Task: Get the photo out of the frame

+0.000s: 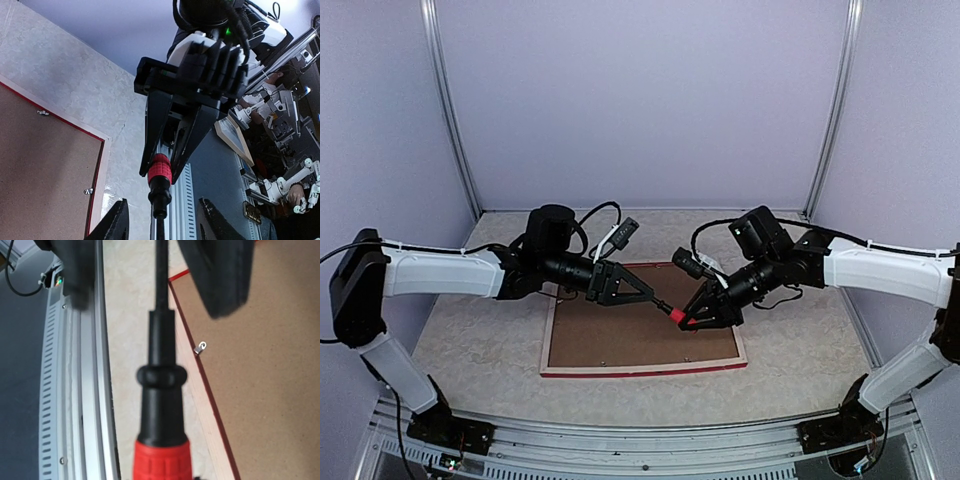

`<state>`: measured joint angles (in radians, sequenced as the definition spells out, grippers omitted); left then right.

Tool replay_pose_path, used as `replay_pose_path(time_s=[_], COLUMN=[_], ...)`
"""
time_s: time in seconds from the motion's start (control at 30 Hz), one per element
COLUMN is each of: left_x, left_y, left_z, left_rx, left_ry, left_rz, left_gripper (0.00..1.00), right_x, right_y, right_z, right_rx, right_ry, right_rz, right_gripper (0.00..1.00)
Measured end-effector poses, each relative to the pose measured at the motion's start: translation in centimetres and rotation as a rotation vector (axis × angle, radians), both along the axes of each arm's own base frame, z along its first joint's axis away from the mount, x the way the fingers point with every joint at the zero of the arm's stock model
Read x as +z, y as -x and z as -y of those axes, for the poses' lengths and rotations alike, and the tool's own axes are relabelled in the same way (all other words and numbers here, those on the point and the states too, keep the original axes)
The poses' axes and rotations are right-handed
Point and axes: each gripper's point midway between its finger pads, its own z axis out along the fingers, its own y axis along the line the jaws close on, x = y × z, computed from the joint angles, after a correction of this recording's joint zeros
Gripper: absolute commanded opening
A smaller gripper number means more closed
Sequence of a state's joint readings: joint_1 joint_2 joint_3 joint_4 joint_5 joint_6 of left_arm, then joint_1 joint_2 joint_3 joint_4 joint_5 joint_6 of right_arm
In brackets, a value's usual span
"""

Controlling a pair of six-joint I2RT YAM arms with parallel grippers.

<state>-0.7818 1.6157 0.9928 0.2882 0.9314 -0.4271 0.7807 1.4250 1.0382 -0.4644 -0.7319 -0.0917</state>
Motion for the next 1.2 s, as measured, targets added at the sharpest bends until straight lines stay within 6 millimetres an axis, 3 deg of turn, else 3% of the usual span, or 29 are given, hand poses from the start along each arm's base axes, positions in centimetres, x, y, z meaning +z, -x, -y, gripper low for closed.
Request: replay_pose_path(time_s=[0.4,0.47,0.6,0.67,0.77,0.9,1.13,1.17,1.2], left_x=[-1.1,-1.2,-1.5,-1.4,-1.4,-1.5,-1.6,-1.6,-1.6], left_y=[-0.1,-0.1,-0.2,-0.1,-0.2,-0.3,-0.4,-0.4,-0.5], left_z=[0.3,0.3,0.3,0.3,0.3,0.3,0.4,0.4,0.4], left_rx=[-0.012,-0.014,-0.013,-0.015,-0.014,-0.01,-0.01,-0.008,-0.005], left_ry=[-0.02,-0.022,-0.027,-0.024,-0.023,-0.026,-0.025,-0.025,-0.026], left_rz=[-0.015,-0.013,-0.014,-0.013,-0.012,-0.009,-0.006,-0.006,-0.005], left_gripper=[0.1,0.12,0.39,0.41,0.29,0.03,0.0,0.0,0.0], right_x=[0.0,-0.3,-0.6,-0.8,-0.9,-0.9,-0.7,-0.7,-0.8], right_y=[-0.2,-0.3,-0.5,-0.6,-0.6,-0.5,-0.4,-0.5,-0.6], right_z=[0.0,0.0,-0.1,0.0,0.0,0.0,0.1,0.1,0.1], right_rx=[0.005,0.006,0.004,-0.001,0.004,0.012,0.017,0.014,0.011], right_ry=[0.013,0.025,0.054,0.072,0.08,0.079,0.092,0.095,0.097], right_rz=[0.019,0.01,-0.011,-0.015,-0.017,-0.014,-0.008,-0.005,-0.003], right_gripper=[0.0,0.0,0.0,0.0,0.0,0.0,0.0,0.15,0.47])
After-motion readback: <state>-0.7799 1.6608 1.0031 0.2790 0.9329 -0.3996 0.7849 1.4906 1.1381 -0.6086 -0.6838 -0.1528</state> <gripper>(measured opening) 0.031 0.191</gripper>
